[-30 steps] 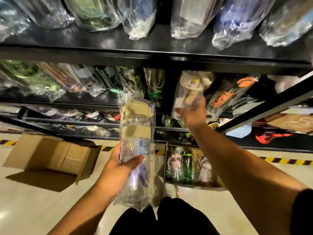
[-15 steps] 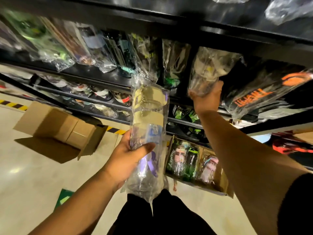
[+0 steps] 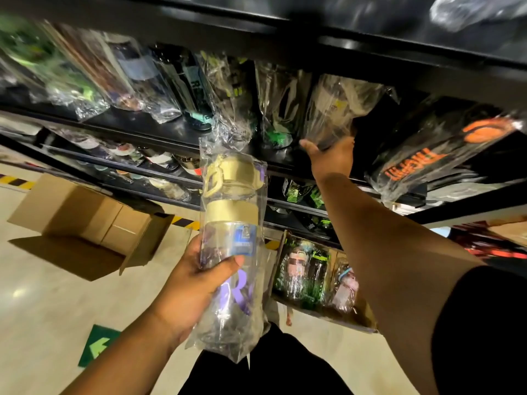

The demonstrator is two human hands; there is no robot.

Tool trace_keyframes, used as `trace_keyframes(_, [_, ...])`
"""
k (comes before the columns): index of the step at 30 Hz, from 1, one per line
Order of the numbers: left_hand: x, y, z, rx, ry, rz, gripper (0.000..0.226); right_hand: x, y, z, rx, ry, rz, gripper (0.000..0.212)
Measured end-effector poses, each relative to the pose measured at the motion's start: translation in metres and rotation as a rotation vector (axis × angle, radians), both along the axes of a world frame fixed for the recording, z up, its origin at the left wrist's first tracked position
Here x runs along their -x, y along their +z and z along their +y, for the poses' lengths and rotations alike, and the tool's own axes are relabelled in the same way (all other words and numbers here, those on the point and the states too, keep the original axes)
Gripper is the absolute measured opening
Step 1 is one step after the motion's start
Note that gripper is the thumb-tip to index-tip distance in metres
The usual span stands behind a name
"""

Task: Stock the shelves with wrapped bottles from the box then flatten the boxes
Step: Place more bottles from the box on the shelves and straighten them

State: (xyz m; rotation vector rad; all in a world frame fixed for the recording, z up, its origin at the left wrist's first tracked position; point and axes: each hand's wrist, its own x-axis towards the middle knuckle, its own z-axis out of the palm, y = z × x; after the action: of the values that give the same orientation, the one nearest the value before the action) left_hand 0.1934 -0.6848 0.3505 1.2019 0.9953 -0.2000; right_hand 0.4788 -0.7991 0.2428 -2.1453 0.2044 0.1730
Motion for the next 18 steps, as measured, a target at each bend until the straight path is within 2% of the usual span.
trace_keyframes(3, [-0.001, 0.001, -0.001, -0.02, -0.031, -0.017, 0.054, 0.002, -0.005, -0.006, -0.014, 0.065, 0.012, 0.076])
trace_keyframes(5, [-0.003, 0.002, -0.003, -0.026, -0.067, -0.033, 0.064, 0.006, -0.007, -0.013, -0.062, 0.096, 0.037, 0.078])
trace_keyframes(9, [-0.006, 0.002, -0.007, -0.026, -0.094, -0.072, 0.068, 0.031, 0.007, -0.025, -0.176, 0.114, 0.061, 0.099])
trace_keyframes(11, [-0.006, 0.001, -0.011, -0.006, -0.113, -0.08, 0.079, 0.063, 0.019, -0.031, -0.224, 0.079, 0.07, 0.092])
trace_keyframes(13, [-0.004, -0.001, -0.017, 0.022, -0.129, -0.076, 0.079, 0.105, 0.034, -0.041, -0.299, 0.057, 0.096, 0.079])
trace_keyframes(16, [-0.003, -0.006, -0.029, 0.056, -0.161, -0.094, 0.066, 0.166, 0.059, -0.06, -0.458, 0.096, 0.318, 0.054])
trace_keyframes(18, [-0.005, -0.01, -0.037, 0.049, -0.205, -0.091, 0.074, 0.191, 0.06, -0.074, -0.553, 0.101, 0.395, 0.043])
